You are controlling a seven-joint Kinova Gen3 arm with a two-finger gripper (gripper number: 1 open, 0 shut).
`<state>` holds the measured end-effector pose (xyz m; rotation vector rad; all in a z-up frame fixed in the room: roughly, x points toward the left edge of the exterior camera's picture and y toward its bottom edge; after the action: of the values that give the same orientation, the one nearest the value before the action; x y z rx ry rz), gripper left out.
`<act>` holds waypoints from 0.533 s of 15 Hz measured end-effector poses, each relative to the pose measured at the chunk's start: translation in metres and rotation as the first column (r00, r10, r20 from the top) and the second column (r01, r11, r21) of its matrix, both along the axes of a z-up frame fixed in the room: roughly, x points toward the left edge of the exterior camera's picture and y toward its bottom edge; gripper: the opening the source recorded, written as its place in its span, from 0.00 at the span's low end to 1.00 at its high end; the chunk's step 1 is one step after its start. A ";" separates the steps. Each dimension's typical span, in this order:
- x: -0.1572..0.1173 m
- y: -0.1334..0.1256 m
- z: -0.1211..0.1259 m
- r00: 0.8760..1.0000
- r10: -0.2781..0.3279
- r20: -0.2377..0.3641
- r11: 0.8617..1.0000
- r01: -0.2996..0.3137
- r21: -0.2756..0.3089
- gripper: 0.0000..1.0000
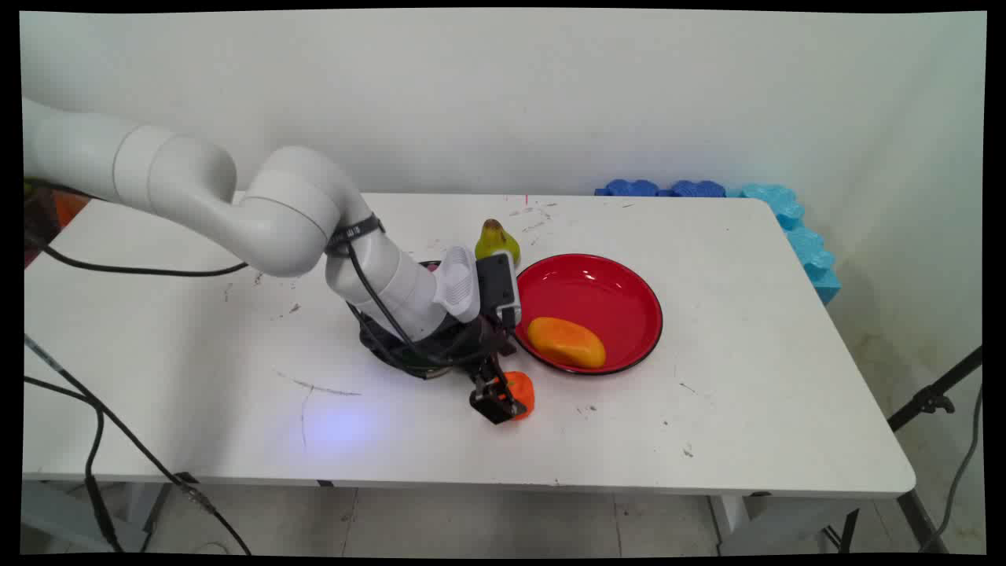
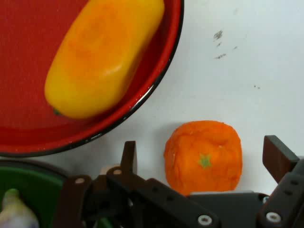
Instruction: Pick up the eggplant from the green plate
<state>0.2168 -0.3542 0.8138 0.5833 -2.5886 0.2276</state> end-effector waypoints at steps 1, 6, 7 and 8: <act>0.000 -0.001 0.006 1.000 -0.001 -0.006 1.000 0.001 -0.005 1.00; 0.011 -0.013 0.063 1.000 0.009 -0.020 0.999 -0.010 -0.036 1.00; 0.017 -0.017 0.077 1.000 0.019 -0.020 0.999 -0.020 -0.041 1.00; 0.023 -0.020 0.088 0.999 0.028 -0.019 0.999 -0.029 -0.043 1.00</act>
<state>0.2393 -0.3743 0.9021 0.6047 -2.5520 0.2851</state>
